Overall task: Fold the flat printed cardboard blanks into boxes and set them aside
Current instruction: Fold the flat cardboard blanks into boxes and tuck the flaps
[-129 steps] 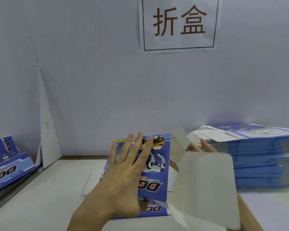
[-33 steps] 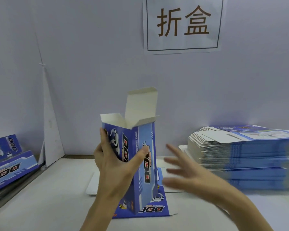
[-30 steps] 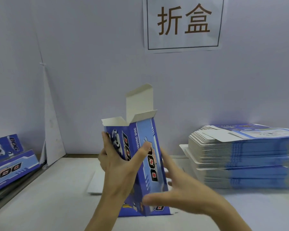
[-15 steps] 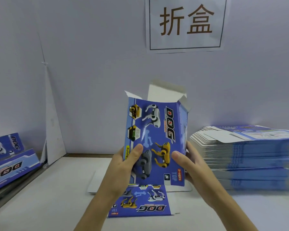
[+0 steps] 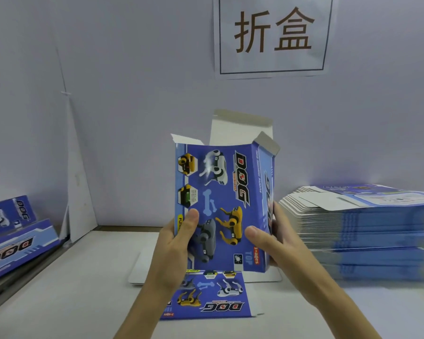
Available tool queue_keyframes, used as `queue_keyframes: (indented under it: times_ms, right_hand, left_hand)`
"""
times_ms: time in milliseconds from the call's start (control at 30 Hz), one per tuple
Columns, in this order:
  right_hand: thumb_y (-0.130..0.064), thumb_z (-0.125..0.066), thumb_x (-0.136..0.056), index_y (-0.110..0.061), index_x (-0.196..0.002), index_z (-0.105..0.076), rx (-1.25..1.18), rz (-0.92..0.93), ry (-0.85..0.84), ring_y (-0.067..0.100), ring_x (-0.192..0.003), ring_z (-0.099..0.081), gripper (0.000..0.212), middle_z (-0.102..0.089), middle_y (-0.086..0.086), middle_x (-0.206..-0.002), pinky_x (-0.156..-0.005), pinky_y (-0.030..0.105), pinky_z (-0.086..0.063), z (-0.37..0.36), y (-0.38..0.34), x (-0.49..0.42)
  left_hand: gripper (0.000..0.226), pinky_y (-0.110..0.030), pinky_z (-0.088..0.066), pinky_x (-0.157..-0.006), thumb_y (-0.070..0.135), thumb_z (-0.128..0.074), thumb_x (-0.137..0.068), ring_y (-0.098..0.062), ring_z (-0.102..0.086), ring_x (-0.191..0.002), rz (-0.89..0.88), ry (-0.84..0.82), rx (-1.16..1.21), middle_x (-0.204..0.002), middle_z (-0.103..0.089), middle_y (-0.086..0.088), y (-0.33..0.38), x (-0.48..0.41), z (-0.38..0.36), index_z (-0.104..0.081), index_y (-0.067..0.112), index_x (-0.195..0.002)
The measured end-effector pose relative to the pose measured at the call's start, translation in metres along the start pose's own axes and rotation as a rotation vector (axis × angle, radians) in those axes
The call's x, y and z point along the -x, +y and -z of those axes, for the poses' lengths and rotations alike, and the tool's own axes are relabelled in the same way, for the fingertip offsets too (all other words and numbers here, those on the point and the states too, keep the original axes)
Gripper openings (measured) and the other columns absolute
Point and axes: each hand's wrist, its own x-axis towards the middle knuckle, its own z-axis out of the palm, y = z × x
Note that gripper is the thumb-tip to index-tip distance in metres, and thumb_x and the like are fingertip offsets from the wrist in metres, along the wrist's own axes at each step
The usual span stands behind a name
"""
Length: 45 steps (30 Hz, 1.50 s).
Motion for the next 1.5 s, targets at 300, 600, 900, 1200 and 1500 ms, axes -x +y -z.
queue_keyframes:
  times_ms: [300, 600, 900, 1200, 1500]
  right_hand:
    - [-0.055, -0.072, -0.061, -0.033, -0.126, -0.052, -0.068, 0.017, 0.041, 0.022, -0.097, -0.073, 0.072, -0.073, -0.004, -0.111, -0.062, 0.028, -0.059, -0.004, 0.006, -0.001]
    - [-0.074, -0.058, -0.055, -0.050, -0.145, -0.027, 0.154, -0.405, 0.022, 0.019, -0.082, -0.074, 0.098, -0.060, -0.006, -0.117, -0.067, 0.042, -0.061, -0.007, 0.037, -0.012]
    - [-0.057, -0.059, -0.068, -0.054, -0.112, -0.059, 0.115, -0.422, 0.109, 0.033, -0.076, -0.074, 0.044, -0.067, 0.000, -0.110, -0.068, 0.044, -0.057, -0.013, 0.043, -0.008]
    - [-0.025, -0.066, -0.090, -0.030, -0.110, -0.065, 0.430, -0.412, -0.004, 0.015, -0.089, -0.068, 0.020, -0.065, -0.004, -0.105, -0.078, 0.031, -0.053, -0.025, 0.052, -0.001]
    - [-0.038, -0.060, -0.094, -0.045, -0.098, -0.056, 0.725, -0.399, -0.148, -0.004, -0.080, -0.057, 0.009, -0.063, -0.018, -0.100, -0.067, 0.007, -0.043, -0.018, 0.069, -0.003]
  left_hand:
    - [0.056, -0.028, -0.058, -0.072, 0.047, -0.073, -0.071, -0.017, -0.070, -0.097, 0.226, -0.385, 0.006, -0.105, -0.073, -0.001, 0.002, -0.010, 0.030, -0.059, 0.024, -0.119]
    - [0.060, -0.033, -0.058, -0.065, 0.052, -0.079, -0.055, -0.025, -0.072, -0.079, 0.446, -0.134, -0.135, -0.097, -0.075, -0.012, 0.025, -0.015, 0.097, -0.070, 0.020, -0.104]
    - [0.119, -0.050, -0.043, -0.101, 0.058, -0.071, -0.061, -0.020, -0.024, -0.143, -0.096, 0.653, 0.326, -0.157, -0.018, 0.010, 0.031, -0.021, 0.165, 0.002, 0.036, -0.153]
    - [0.068, -0.038, -0.036, -0.110, 0.038, -0.072, -0.082, -0.010, -0.040, -0.132, 0.161, -0.482, -0.906, -0.144, -0.043, 0.010, -0.050, -0.019, 0.053, -0.040, 0.039, -0.142]
    - [0.063, -0.023, -0.039, -0.077, 0.055, -0.071, -0.076, -0.018, -0.048, -0.111, 0.326, -0.786, -1.171, -0.119, -0.049, 0.006, -0.104, -0.014, 0.035, -0.053, 0.031, -0.132]
